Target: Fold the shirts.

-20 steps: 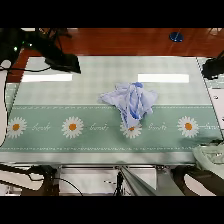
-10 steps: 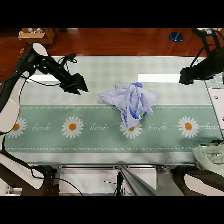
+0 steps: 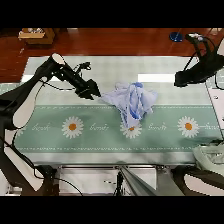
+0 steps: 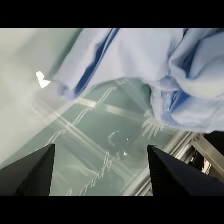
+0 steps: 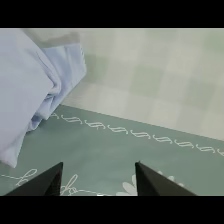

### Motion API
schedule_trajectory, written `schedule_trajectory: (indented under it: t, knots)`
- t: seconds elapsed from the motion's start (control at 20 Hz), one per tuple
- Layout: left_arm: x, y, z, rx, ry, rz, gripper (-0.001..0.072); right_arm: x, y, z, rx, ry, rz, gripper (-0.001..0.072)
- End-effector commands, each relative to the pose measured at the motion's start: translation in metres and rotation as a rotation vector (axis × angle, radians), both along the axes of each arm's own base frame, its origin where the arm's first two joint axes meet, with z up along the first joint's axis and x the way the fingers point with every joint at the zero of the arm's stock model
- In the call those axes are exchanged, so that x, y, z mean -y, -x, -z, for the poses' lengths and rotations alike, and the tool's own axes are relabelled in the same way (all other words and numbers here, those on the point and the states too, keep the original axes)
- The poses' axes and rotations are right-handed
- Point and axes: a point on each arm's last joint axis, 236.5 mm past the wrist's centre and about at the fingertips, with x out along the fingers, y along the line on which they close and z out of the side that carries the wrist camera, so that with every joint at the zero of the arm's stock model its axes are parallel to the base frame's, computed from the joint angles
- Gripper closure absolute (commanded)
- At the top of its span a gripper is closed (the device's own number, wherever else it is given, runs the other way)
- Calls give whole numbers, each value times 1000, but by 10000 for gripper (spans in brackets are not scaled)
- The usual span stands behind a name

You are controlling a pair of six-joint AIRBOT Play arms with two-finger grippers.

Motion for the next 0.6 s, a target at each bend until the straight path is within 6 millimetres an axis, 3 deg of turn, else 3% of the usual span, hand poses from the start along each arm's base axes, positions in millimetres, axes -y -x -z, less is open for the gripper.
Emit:
schedule_trajectory:
  t: [0.0,0.25,0.55]
  knots:
    - [21,-3,7,24,-12,-17,26,-5,6,17,-36,-21,0,181]
    - [13,-9,17,37,-72,-41,38,-13,9,28,-51,-51,-7,182]
    - [-23,-22,40,138,-208,5,39,-23,6,27,-36,-92,-24,182]
